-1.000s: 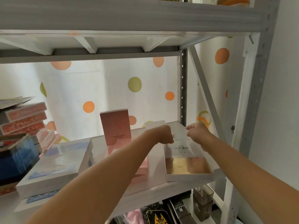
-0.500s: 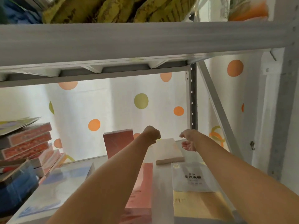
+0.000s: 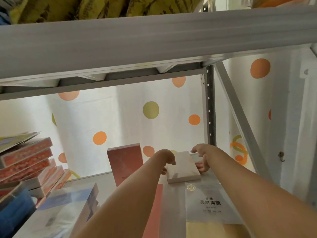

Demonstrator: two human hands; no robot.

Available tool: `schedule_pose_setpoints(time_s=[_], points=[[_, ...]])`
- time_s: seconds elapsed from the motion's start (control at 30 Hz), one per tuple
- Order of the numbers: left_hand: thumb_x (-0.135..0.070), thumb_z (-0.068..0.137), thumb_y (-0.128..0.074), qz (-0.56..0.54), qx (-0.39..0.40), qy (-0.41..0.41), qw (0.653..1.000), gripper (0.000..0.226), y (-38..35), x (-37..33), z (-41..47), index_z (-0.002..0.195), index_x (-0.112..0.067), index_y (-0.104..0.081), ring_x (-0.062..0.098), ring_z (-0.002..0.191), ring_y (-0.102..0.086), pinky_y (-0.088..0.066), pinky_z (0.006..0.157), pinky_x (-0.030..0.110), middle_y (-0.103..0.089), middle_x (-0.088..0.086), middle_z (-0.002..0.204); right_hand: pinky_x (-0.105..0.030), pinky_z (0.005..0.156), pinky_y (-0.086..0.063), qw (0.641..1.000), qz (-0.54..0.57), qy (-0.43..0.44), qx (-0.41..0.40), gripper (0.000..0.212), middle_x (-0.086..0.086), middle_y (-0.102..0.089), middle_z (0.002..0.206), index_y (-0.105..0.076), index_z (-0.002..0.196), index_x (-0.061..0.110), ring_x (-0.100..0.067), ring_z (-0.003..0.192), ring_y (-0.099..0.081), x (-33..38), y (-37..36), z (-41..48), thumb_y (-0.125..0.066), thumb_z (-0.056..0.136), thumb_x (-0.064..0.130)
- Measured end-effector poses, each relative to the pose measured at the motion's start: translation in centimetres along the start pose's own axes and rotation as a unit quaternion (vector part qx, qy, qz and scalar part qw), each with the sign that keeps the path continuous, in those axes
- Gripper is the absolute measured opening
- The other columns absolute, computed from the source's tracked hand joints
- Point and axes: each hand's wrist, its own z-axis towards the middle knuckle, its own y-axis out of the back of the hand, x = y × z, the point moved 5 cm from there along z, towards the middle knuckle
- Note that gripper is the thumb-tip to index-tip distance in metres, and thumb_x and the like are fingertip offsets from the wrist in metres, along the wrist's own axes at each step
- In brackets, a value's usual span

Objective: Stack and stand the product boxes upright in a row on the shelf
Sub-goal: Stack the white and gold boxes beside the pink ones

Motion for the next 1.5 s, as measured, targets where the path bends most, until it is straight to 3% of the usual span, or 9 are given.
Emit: schedule_pose_setpoints(time_s=[0.1,0.23,0.33,0.47,0.57,0.87,1.0,1.2,1.5], points=[[-0.042,0.095,-0.054,0.004,-0.011,0.023,1.000,0.053,0.1,1.0,0.6,0.132,-0.005,-0.043,0.018,0.070,-0.051,-0.046,0.079,0.023,-0.052,0.006,0.080,-0.040,0.062,-0.047,0.999,0.019,-0.018,0.020,0.045,-0.017,-0.066,0.101,-0.044,0.128,0.005,-0.030,0.081,-0.063,-0.5,-0.1,0.8,-0.061,0.089,0.020],[-0.034,0.090,-0.066,-0.080,0.028,0.036,0.996,0.032,-1.0,0.8,0.4,0.094,-0.008,-0.049,0.013,0.061,-0.037,-0.039,0.072,0.022,-0.041,0.000,0.072,-0.051,0.095,-0.049,0.998,0.056,-0.001,0.040,0.039,-0.016,-0.066,0.111,-0.061,0.114,-0.006,-0.036,0.105,-0.063,-0.9,0.0,2.7,-0.073,0.077,0.002],[-0.022,0.088,-0.071,-0.202,0.035,-0.041,0.978,0.027,-0.6,-0.3,-2.1,0.095,-0.006,-0.051,0.015,0.066,-0.045,-0.044,0.077,0.028,-0.048,0.003,0.076,-0.053,0.083,-0.051,0.987,0.124,0.087,0.047,0.009,-0.018,-0.068,0.096,-0.062,0.099,-0.008,-0.034,0.098,-0.064,0.2,0.4,-1.5,-0.059,0.091,-0.004],[0.002,0.083,-0.071,-0.361,0.022,-0.206,0.909,0.025,1.9,-1.5,-7.1,0.108,0.001,-0.066,0.023,0.078,-0.065,-0.055,0.065,0.034,-0.068,0.012,0.093,-0.051,0.078,-0.055,0.942,0.206,0.247,0.098,0.023,-0.018,-0.069,0.102,-0.060,0.117,-0.004,-0.036,0.092,-0.065,1.6,2.0,-6.7,-0.053,0.094,-0.004],[0.004,0.082,-0.068,-0.352,-0.013,-0.270,0.896,0.015,2.7,-0.6,-10.5,0.092,-0.008,-0.068,0.026,0.082,-0.067,-0.056,0.064,0.033,-0.070,0.011,0.094,-0.052,0.086,-0.055,0.920,0.222,0.307,0.102,0.028,-0.019,-0.068,0.115,-0.059,0.121,-0.004,-0.038,0.103,-0.065,0.7,2.1,-9.3,-0.055,0.093,-0.004],[-0.001,0.079,-0.074,-0.386,-0.045,-0.321,0.864,0.040,2.6,2.9,-15.1,0.115,-0.004,-0.057,0.030,0.093,-0.070,-0.058,0.085,0.049,-0.070,0.012,0.107,-0.051,0.083,-0.058,0.884,0.232,0.387,0.122,0.022,-0.020,-0.066,0.123,-0.064,0.113,0.004,-0.036,0.100,-0.067,-1.9,1.5,-14.8,-0.057,0.093,-0.001],[0.000,0.080,-0.074,-0.373,-0.047,-0.353,0.857,0.036,2.9,3.6,-16.4,0.110,-0.007,-0.055,0.029,0.094,-0.069,-0.058,0.086,0.046,-0.069,0.012,0.104,-0.069,0.098,-0.035,0.863,0.218,0.434,0.142,0.018,-0.019,-0.068,0.104,-0.065,0.107,-0.005,-0.042,0.096,-0.053,-2.6,1.4,-16.3,-0.057,0.092,0.001],[-0.005,0.087,-0.069,-0.362,-0.021,-0.415,0.834,0.036,4.3,3.1,-19.5,0.120,-0.001,-0.056,0.027,0.092,-0.068,-0.059,0.081,0.039,-0.069,0.012,0.108,-0.049,0.085,-0.057,0.854,0.206,0.456,0.144,0.036,-0.011,-0.073,0.110,-0.064,0.114,0.009,-0.036,0.104,-0.067,-3.1,1.0,-18.3,-0.070,0.078,0.005],[0.001,0.084,-0.069,-0.361,-0.049,-0.435,0.824,0.032,5.0,3.0,-20.7,0.116,0.003,-0.063,0.031,0.093,-0.069,-0.059,0.075,0.039,-0.070,0.017,0.112,-0.056,0.088,-0.056,0.855,0.146,0.489,0.088,0.029,-0.008,-0.074,0.109,-0.069,0.107,0.019,-0.035,0.102,-0.069,-2.5,0.8,-20.4,-0.075,0.080,0.008]])
